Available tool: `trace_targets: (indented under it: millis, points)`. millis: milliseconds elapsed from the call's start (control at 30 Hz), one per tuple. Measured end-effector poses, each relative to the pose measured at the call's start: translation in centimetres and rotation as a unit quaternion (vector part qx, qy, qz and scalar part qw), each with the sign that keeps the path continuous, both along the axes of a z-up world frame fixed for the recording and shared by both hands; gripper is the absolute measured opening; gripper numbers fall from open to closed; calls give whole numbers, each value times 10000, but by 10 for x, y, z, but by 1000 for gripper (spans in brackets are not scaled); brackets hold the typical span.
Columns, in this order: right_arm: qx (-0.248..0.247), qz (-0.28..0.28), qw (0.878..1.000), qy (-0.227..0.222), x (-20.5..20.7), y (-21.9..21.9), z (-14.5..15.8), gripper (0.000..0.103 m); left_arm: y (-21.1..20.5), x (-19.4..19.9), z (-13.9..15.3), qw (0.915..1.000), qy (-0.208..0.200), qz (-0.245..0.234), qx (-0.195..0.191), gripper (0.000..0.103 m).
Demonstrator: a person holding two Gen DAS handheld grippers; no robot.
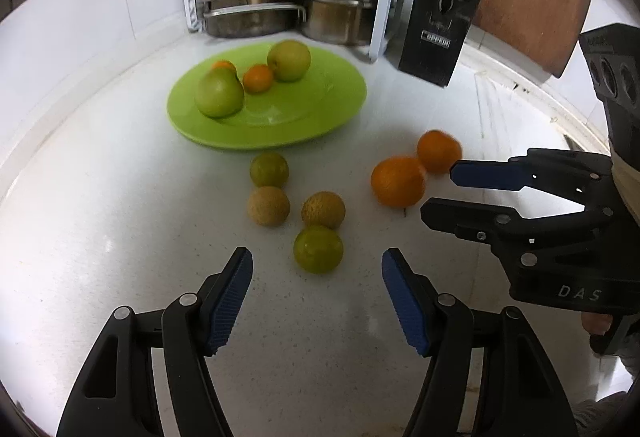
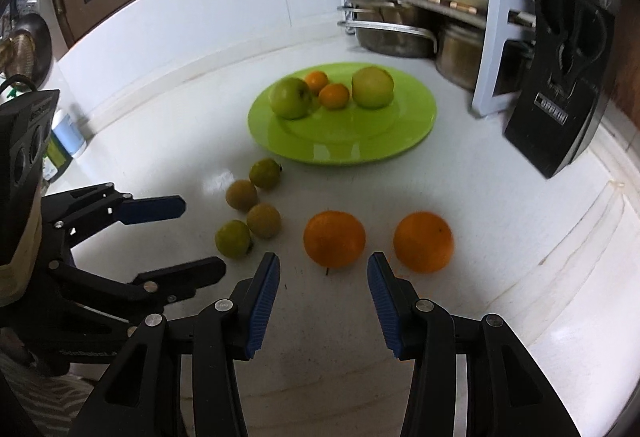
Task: Organize fruits
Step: 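Withdraw both open tools toward the remaining small citrus on the counter, then grasp a small green citrus with the left tool while the right tool grasps an orange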
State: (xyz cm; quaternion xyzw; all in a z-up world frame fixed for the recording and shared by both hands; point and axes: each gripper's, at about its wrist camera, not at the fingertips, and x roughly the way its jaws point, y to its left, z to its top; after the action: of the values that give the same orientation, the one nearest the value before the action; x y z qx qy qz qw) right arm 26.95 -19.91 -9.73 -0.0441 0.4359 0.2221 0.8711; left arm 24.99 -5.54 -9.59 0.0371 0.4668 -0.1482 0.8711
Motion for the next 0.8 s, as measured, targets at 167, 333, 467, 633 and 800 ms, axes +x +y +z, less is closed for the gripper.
trace_targets:
  millis: [167, 333, 467, 633, 800]
  points:
    - [-35, 28, 9999, 93, 6, 3, -9, 47, -1, 6, -6, 9999, 102, 38, -39, 60]
    - [18, 0, 9998, 202, 14, 2, -15, 47, -4, 11, -9, 10000, 76, -9, -1, 54]
    - [43, -4, 9997, 225, 19, 2, -16, 47, -5, 15, -11, 9999, 118, -37, -18, 47]
    - [73, -29, 9997, 253, 25, 3, -17, 47, -6, 18, -12, 9999, 148, -53, -68, 41]
    - [60, 17, 9995, 296, 30, 7, -21, 47, -8, 21, -15, 9997, 199, -87, -61, 34]
